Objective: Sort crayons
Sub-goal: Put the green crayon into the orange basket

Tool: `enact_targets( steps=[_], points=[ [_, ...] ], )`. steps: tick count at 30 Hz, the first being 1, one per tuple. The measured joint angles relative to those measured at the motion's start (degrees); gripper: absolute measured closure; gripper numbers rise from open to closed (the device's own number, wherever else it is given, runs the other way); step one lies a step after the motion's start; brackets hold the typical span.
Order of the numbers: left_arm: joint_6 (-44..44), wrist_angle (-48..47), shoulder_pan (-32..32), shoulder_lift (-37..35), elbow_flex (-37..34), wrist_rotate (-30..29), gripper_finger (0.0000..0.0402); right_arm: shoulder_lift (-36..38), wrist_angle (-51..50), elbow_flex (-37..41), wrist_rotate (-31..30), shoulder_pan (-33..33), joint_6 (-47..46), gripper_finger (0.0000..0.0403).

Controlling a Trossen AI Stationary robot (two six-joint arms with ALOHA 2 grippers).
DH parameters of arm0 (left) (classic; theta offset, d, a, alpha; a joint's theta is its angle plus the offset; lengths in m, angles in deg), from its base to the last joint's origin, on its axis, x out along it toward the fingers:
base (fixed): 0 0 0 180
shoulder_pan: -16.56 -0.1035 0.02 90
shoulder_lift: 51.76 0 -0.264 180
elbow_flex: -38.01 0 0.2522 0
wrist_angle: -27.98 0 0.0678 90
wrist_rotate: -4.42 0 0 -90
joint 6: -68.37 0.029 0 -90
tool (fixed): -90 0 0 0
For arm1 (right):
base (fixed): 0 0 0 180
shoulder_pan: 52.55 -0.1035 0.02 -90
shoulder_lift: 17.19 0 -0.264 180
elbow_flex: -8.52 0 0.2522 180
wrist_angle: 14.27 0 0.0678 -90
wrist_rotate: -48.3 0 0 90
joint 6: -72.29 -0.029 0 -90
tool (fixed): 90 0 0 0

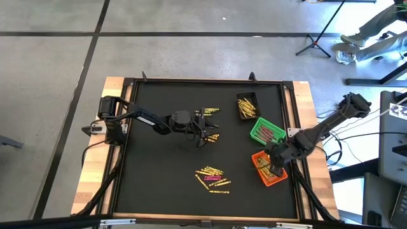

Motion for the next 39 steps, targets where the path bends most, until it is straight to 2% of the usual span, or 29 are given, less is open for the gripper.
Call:
enact_targets(
  steps=[6, 12, 14, 18, 23, 27, 32, 35, 39],
  points=[
    [-0.02, 0.03, 0.0, 0.0, -0.02, -0.02, 0.0286, 0.0, 1.17, 2.19, -0.02, 0.0, -1.11, 0.0361],
    [1.45, -0.82, 0.4, 0.0, -0.02, 0.08, 0.0286, 0.17, 1.04, -0.93, -0.5, 0.06, 0.78, 0.0297],
    [1.68, -1.64, 0.52, 0.04, -0.07, -0.8, 0.0286, 0.17, 1.85, -2.85, -4.58, 0.04, 4.42, 0.0278],
    [-1.32, -3.65, -0.16, 0.03, 0.58, -4.26, 0.0286, 0.22, 9.48, -3.59, -20.0, -0.48, 17.05, 0.026],
    [-3.32, -23.12, -2.51, -0.37, 7.84, -2.9, 0.0286, -0.44, 21.62, 0.32, -36.71, -0.33, 33.45, 0.0261],
    [-2.17, -43.63, -5.24, 0.3, 16.54, -2.73, 0.0286, -0.37, 33.22, 5.06, -45.22, -0.33, 42.23, 0.0263],
    [0.22, -56.89, -9.98, 2.81, 25.09, -0.58, 0.0286, -0.37, 48.27, 10.58, -51.11, 0.76, 50.81, 0.0264],
    [0.76, -63.74, -13.23, 5.9, 30.81, 2.89, 0.0286, -0.35, 55.05, 12.84, -51.24, 2.97, 55.0, 0.0264],
    [3.08, -72.91, -16.31, 11.41, 38.88, 3.27, 0.0286, -0.37, 57.86, 14.2, -50.58, 6.13, 56.85, 0.0265]
  ],
)
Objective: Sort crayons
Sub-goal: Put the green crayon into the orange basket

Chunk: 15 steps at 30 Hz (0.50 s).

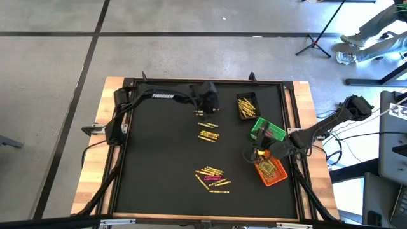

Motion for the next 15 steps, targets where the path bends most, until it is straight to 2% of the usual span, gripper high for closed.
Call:
enact_targets(
  steps=[10, 15],
  points=[
    [3.19, -18.12, -3.56, 13.53, 19.96, -1.01, 0.0287, 0.0, 0.6, 2.62, 2.18, 2.17, -1.26, 0.0265],
    [2.93, -18.44, -2.09, 14.53, 24.77, -2.17, 0.0289, 0.0, 0.68, 3.96, 2.61, 2.17, -3.83, 0.0265]
  ],
)
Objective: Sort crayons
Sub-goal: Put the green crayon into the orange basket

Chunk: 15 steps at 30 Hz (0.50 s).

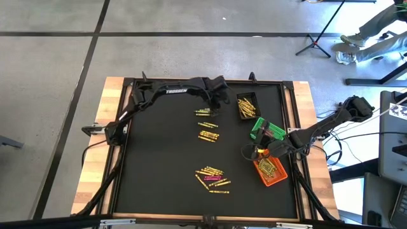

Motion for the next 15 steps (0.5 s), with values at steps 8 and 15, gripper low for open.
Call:
enact_targets(
  steps=[8, 15],
  points=[
    [-0.55, -0.26, 1.92, 0.18, 0.96, -2.93, 0.0289, 0.0, -0.03, 0.4, 0.02, 0.0, -0.06, 0.0265],
    [-1.51, 0.98, 1.62, 0.2, 0.96, -3.57, 0.0289, 0.0, -0.07, 0.4, -0.02, 0.0, 0.23, 0.0265]
  ],
)
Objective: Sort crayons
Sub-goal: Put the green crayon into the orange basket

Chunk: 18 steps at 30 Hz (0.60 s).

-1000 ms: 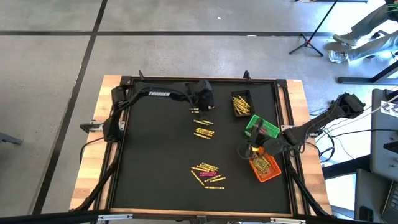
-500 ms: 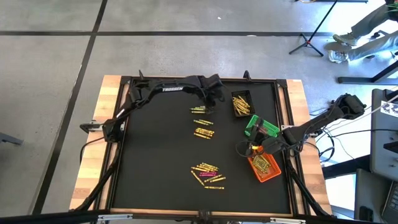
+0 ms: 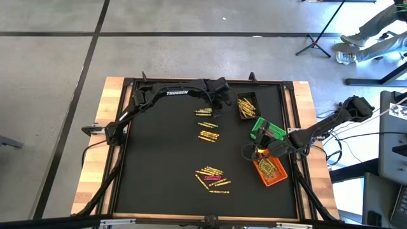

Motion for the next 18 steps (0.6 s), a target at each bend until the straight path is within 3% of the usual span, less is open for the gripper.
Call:
enact_targets(
  steps=[3, 9, 18],
  points=[
    [0.02, -0.21, -0.44, 0.79, 0.07, -0.14, 0.0289, 0.0, 0.02, 0.0, -0.04, 0.0, 1.21, 0.0265],
    [3.83, -4.11, -0.67, 0.14, -0.04, -6.52, 0.0289, 0.0, -0.04, 0.02, 0.23, 0.0, 1.27, 0.0265],
    [11.61, -17.08, -2.1, -1.81, -0.82, -5.99, 0.0289, 0.01, -0.09, 0.02, 0.44, 0.0, 0.96, 0.0265]
  ],
)
